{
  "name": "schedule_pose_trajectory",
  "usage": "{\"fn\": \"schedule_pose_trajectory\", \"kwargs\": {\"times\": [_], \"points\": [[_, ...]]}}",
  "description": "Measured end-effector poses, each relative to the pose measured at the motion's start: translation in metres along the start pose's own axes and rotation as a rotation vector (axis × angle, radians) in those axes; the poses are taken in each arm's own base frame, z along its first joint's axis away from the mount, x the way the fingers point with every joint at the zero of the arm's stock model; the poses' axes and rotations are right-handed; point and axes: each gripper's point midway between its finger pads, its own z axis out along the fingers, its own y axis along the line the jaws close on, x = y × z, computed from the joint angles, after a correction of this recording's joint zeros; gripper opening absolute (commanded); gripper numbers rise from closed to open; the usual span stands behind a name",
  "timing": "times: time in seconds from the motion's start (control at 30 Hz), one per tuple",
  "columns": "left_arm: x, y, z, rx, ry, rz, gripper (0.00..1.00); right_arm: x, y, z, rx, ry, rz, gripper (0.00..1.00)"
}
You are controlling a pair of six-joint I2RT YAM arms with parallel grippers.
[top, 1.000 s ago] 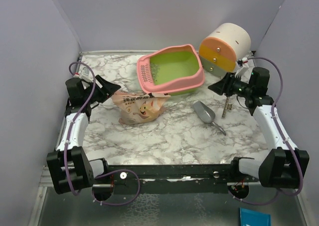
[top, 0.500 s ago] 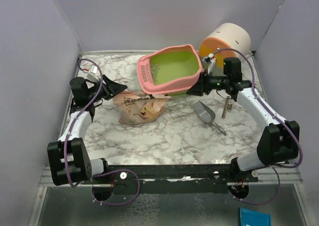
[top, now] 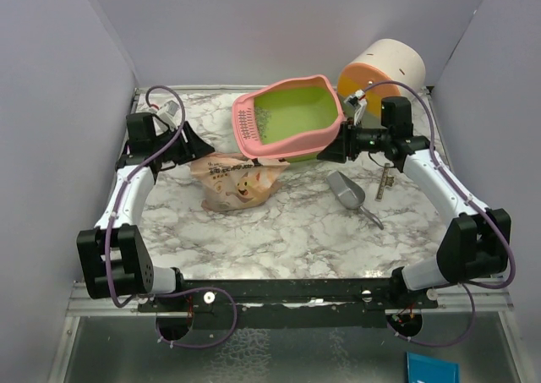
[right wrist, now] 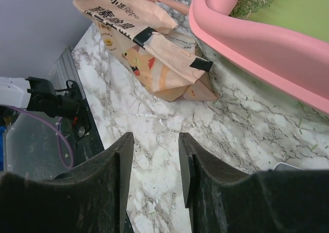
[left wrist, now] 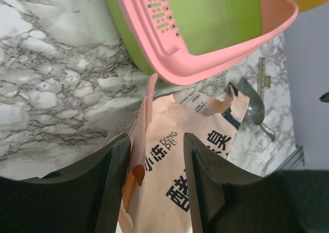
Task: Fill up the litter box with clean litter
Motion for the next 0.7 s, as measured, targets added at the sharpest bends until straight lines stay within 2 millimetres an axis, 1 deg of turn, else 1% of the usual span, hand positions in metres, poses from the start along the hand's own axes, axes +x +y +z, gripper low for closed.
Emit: {"fn": "schedule_pose_trajectory", "kwargs": {"times": [0.1,0.2,0.23,0.27,0.3,0.33,0.43,0.57,0.63,0.7], "points": [[0.005,0.005,0.002,-0.047,0.047,0.023,0.46,-0.001,0.002,0.0,-0.002,-0.001,-0.006,0.4],[0.012,0.008,0.005,-0.081,0.099,0.042,0.38,-0.001,0.003,0.0,-0.002,-0.001,-0.008,0.4],[0.014,0.009,0.006,-0.09,0.113,0.05,0.33,-0.001,0.003,0.0,-0.001,-0.001,-0.008,0.4],[0.017,0.01,0.006,-0.101,0.131,0.054,0.2,-0.001,0.003,0.0,-0.001,-0.001,-0.008,0.4],[0.019,0.011,0.006,-0.105,0.141,0.057,0.05,-0.001,0.003,0.0,-0.001,-0.001,-0.008,0.39],[0.021,0.011,0.006,-0.109,0.152,0.06,0.0,-0.001,0.003,0.0,-0.001,-0.001,-0.008,0.39],[0.023,0.012,0.004,-0.113,0.173,0.076,0.0,0.0,0.003,0.0,-0.001,-0.001,-0.008,0.37],[0.017,0.006,0.003,-0.094,0.159,0.1,0.0,0.0,0.003,0.0,-0.002,-0.001,-0.008,0.37],[0.012,-0.002,0.001,-0.063,0.119,0.137,0.0,0.0,0.004,0.001,-0.003,0.0,-0.008,0.37],[0.006,-0.015,-0.006,-0.022,0.04,0.199,0.0,0.0,0.005,0.001,-0.007,0.002,-0.009,0.38]]}}
